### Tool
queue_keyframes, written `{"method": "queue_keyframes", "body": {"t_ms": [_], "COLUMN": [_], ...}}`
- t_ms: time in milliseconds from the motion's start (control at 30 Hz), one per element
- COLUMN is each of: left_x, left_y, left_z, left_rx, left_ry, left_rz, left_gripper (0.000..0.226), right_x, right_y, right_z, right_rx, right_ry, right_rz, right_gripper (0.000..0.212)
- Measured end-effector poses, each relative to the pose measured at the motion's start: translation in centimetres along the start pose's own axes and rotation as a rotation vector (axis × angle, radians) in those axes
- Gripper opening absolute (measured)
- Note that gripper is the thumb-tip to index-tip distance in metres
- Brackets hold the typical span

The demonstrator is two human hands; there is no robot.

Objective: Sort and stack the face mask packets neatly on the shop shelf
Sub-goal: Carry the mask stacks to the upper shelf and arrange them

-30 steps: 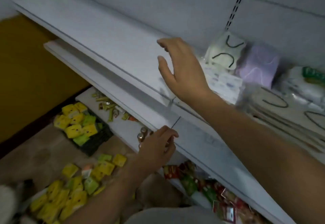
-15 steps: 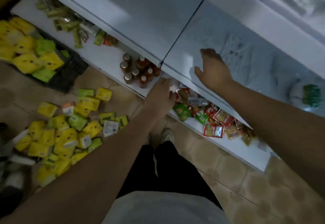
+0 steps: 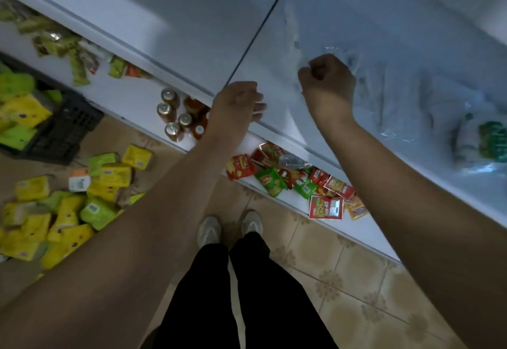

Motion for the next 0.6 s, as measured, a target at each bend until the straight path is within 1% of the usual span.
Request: {"method": "queue_keyframes", "body": {"t_ms": [33, 67, 100, 133, 167, 200, 233, 267, 300, 333, 367, 400, 433, 467, 500, 533, 567, 600], "left_x": [0.6, 1.3, 1.6, 1.8, 1.8, 1.7, 1.1, 0.6, 0.4, 0.7, 1.0, 1.4, 1.6, 1.6, 1.7, 1.8, 2.1, 2.5], "left_y": [-0.3, -0.3, -0.9, -1.2, -1.6, -2.2, -2.8, -3.3, -3.7, -3.5, -3.1, -2.8, -2.6, -2.5, -2.5, -2.6, -2.3, -2.2], "left_z": [-0.2, -0.5, -0.6, -0.8, -0.9, -0.9, -0.9, -0.7, -0.4, -0.4, -0.2, 0.0, 0.3, 0.7, 1.1, 1.5, 1.8, 1.9], "left_rx": [-0.097, -0.150, -0.152, -0.123, -0.086, -0.073, -0.073, -0.073, -0.074, -0.080, -0.079, -0.071, -0.071, -0.066, -0.063, -0.061, -0.056, -0.046], "left_ry": [0.045, 0.024, -0.057, -0.131, -0.164, -0.184, -0.177, -0.190, -0.209, -0.248, -0.267, -0.272, -0.280, -0.290, -0.289, -0.282, -0.272, -0.262], "left_rz": [0.014, 0.021, 0.018, 0.012, -0.004, -0.020, -0.070, -0.116, -0.144, -0.150, -0.153, -0.158, -0.177, -0.196, -0.207, -0.216, -0.217, -0.202], "left_gripper": [0.019, 0.028, 0.032, 0.033, 0.034, 0.037, 0.041, 0.043, 0.040, 0.032, 0.021, 0.009, 0.012, 0.021, 0.025, 0.025, 0.024, 0.022], "right_x": [0.1, 0.3, 0.9, 1.3, 1.3, 0.8, -0.1, -1.4, -2.9, -3.9, -4.2, -4.0, -3.5, -3.0, -2.6, -2.5, -3.0, -3.8], "right_y": [1.1, 2.5, 3.8, 4.8, 5.3, 5.3, 4.5, 3.3, 2.0, 1.1, 0.3, 0.1, 0.2, 0.6, 1.4, 2.3, 3.5, 4.5], "right_z": [0.0, 0.2, 0.1, -0.2, -0.8, -1.4, -2.5, -3.9, -5.4, -6.7, -8.4, -9.8, -10.4, -10.4, -9.9, -9.3, -8.2, -7.5], "right_rx": [0.077, 0.163, 0.237, 0.282, 0.293, 0.265, 0.198, 0.120, 0.046, 0.009, 0.017, 0.027, 0.004, -0.056, -0.141, -0.210, -0.241, -0.224], "right_ry": [-0.247, -0.467, -0.643, -0.743, -0.746, -0.671, -0.494, -0.246, 0.062, 0.324, 0.489, 0.588, 0.634, 0.667, 0.683, 0.671, 0.615, 0.518], "right_rz": [0.005, 0.050, 0.118, 0.182, 0.216, 0.211, 0.163, 0.097, 0.024, 0.005, 0.049, 0.110, 0.146, 0.130, 0.055, -0.062, -0.195, -0.308], "right_gripper": [0.008, 0.013, 0.018, 0.023, 0.027, 0.029, 0.027, 0.024, 0.030, 0.045, 0.056, 0.061, 0.059, 0.051, 0.041, 0.030, 0.023, 0.020]}}
Point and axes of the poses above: each hand's wrist, its own y-axis away from the middle knuckle, its own x-axis out of the palm, z = x × y, the point moved 7 cm from there along -y, towards the middle knuckle, and after that the axes turned 12 degrees about -x, right-handed, at the moved point
